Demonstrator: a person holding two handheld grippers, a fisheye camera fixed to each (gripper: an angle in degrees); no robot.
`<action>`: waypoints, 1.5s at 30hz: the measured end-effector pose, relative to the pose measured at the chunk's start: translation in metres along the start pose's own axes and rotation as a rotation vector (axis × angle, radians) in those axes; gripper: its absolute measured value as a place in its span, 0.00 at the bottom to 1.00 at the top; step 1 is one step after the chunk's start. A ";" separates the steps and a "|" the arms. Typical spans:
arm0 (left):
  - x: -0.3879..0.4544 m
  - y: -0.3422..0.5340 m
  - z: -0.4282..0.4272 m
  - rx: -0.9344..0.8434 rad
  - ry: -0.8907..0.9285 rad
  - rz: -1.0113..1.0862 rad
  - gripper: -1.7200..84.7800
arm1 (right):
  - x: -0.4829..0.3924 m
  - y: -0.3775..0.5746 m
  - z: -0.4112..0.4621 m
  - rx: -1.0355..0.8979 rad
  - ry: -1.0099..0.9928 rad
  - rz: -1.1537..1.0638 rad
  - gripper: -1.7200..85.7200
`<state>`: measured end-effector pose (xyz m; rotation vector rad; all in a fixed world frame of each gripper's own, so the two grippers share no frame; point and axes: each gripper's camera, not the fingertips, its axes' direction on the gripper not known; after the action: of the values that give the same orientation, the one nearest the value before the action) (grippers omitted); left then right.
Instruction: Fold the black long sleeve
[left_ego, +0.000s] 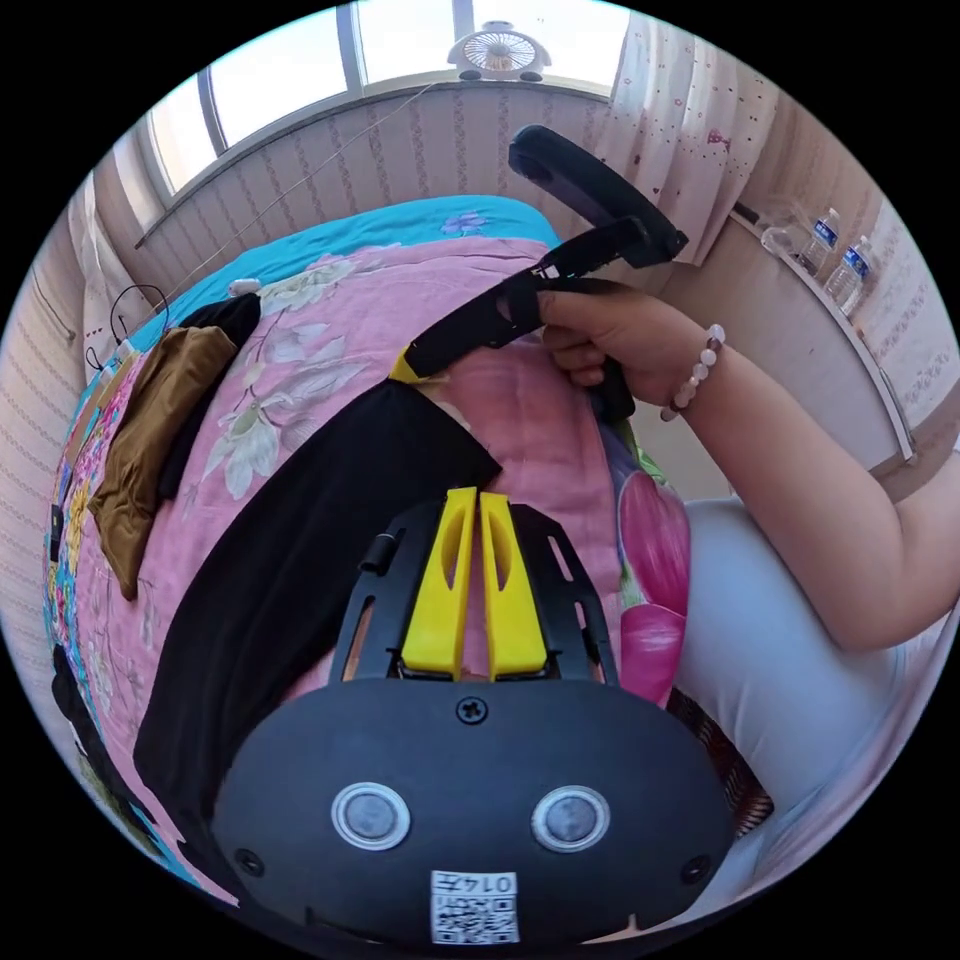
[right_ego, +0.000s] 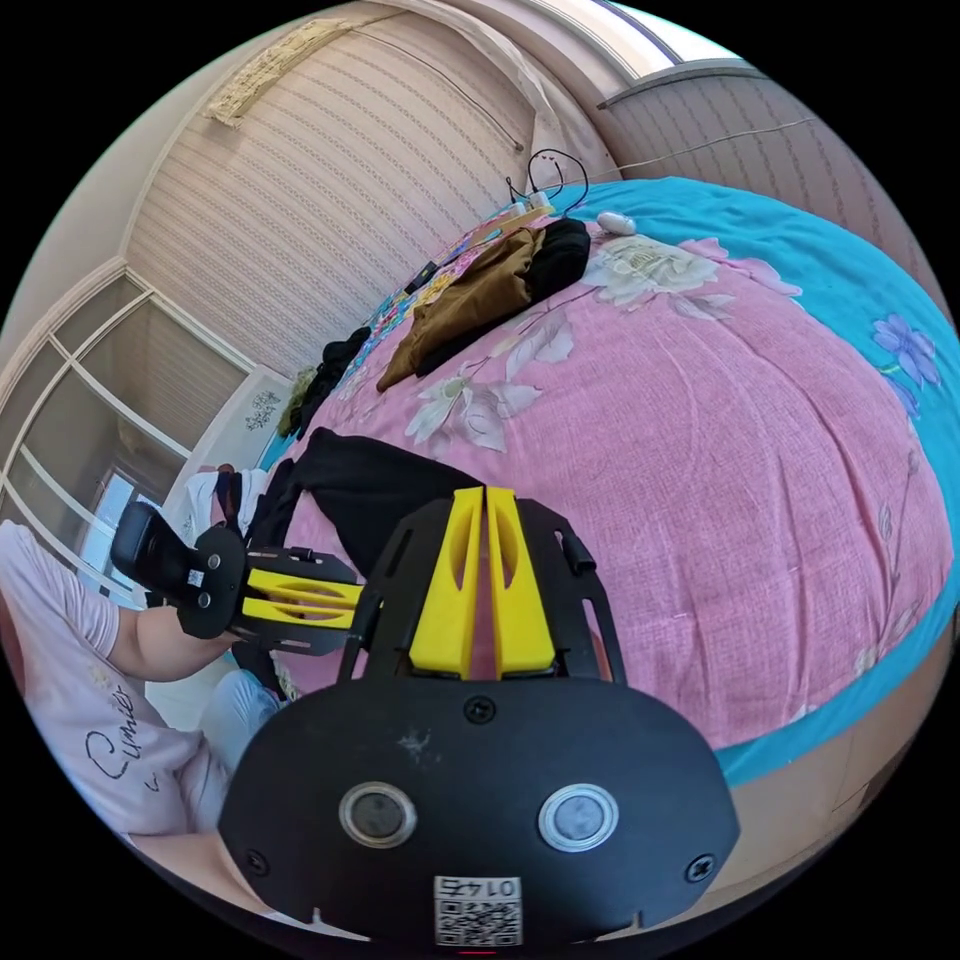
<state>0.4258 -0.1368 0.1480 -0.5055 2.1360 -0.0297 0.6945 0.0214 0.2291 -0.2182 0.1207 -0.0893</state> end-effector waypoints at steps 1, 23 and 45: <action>-0.005 0.003 -0.016 0.016 0.017 -0.045 0.04 | -0.005 0.000 0.001 0.002 -0.007 0.005 0.03; 0.023 0.547 -0.506 0.112 -0.435 -1.309 0.04 | -0.509 0.063 0.165 -0.408 -0.203 -0.730 0.12; -0.079 0.802 -0.804 0.340 -0.421 -1.444 0.01 | -1.014 0.183 0.473 -0.558 -0.180 -1.210 0.11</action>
<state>-0.4492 0.4934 0.5128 -1.5482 0.9585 -0.9613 -0.2337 0.4019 0.7584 -0.8343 -0.1875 -1.2467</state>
